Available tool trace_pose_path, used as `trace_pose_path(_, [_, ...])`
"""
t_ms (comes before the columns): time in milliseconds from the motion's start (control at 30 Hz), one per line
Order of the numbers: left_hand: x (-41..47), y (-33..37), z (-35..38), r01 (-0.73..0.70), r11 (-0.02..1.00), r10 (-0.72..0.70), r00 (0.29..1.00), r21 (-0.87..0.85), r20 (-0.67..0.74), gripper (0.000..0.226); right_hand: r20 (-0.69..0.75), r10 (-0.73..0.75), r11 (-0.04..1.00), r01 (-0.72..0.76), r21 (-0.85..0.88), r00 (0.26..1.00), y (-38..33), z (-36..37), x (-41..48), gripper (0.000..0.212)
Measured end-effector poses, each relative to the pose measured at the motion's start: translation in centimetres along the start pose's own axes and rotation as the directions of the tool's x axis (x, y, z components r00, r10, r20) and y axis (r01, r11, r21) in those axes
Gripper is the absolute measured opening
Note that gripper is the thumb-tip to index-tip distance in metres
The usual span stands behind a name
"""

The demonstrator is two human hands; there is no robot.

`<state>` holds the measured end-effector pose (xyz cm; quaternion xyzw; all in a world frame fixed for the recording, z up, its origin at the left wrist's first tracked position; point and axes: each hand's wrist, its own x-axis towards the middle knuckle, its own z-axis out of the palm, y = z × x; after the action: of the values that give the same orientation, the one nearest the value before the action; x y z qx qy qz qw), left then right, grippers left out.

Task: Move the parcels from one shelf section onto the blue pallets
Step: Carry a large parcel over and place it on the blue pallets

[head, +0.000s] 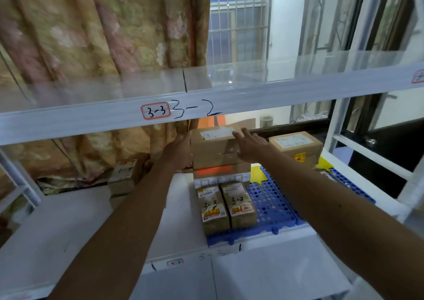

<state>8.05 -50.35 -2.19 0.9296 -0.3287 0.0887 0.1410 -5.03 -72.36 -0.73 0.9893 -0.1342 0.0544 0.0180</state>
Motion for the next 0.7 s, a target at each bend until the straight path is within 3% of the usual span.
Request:
trace_pose_path(233, [-2.1, 0.6, 0.7, 0.029, 0.999, -0.029, 1.000, -0.025, 0.010, 0.080, -0.013, -0.009, 1.000, 0.009, -0.014, 1.000, -0.7, -0.2, -3.4, 0.071])
trace_pose_path(533, [-4.5, 0.8, 0.7, -0.088, 0.996, 0.088, 0.990, 0.000, 0.107, 0.073, 0.006, -0.002, 1.000, 0.002, -0.030, 1.000, -1.3, -0.3, -7.1, 0.076])
trace_pose_path(700, [-7.3, 2.4, -1.0, -0.026, 0.997, 0.019, 0.994, 0.071, 0.105, 0.081, 0.056, -0.013, 0.998, 0.017, -0.062, 0.998, -1.3, -1.0, -9.2, 0.075])
